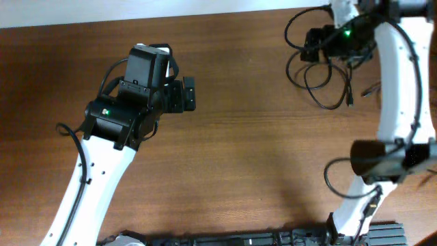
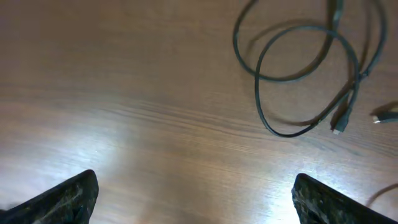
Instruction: Untangle cables
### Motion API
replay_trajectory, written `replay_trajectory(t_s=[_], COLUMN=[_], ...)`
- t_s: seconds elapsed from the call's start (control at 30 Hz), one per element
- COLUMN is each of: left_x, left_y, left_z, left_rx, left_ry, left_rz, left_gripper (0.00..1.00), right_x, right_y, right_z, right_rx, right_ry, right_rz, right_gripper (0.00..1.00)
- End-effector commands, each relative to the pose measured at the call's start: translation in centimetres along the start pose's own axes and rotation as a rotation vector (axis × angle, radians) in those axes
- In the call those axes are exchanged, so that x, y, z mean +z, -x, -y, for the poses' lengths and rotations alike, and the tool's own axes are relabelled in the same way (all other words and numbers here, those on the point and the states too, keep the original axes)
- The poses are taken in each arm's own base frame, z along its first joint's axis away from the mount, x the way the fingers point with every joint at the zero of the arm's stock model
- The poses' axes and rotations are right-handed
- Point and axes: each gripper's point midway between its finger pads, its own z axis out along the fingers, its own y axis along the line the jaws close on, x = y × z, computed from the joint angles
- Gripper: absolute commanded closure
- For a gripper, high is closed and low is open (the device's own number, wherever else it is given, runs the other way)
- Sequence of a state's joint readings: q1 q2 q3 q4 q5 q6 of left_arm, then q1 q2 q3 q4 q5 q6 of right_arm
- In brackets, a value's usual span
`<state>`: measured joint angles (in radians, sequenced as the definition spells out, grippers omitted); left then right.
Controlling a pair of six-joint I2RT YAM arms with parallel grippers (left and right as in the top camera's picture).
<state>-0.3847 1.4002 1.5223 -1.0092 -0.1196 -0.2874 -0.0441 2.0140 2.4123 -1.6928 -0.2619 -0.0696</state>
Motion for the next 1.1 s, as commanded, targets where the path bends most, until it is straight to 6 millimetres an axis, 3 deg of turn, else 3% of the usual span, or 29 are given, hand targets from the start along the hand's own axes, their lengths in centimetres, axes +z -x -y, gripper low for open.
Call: replay_trajectory(t_s=[0.0,0.1,0.17,1.07], left_x=[-0.8,-0.8,-0.8,-0.8], left_y=[0.4,0.4,0.4,0.4], left_z=[0.0,0.0,0.0,0.0], left_rx=[0.008,0.008,0.008,0.008], left_ry=[-0.005,-0.006,-0.005,-0.005], left_rz=[0.024,0.024,0.024,0.024], left_gripper=[0.01,0.01,0.01,0.01], right_x=[-6.7,-10.2,-10.8,-10.1], right_y=[-1.2,-2.5,-2.7,-2.4], right_z=[-2.8,-4.2,-4.3,-3.8], right_rx=[-0.026,-0.055,-0.06,-0.051], right_ry=[0.034,0.051,0.048,0.03], right_rz=[0.166,0.256,0.271,0.252], right_gripper=[0.01,0.01,0.01,0.01])
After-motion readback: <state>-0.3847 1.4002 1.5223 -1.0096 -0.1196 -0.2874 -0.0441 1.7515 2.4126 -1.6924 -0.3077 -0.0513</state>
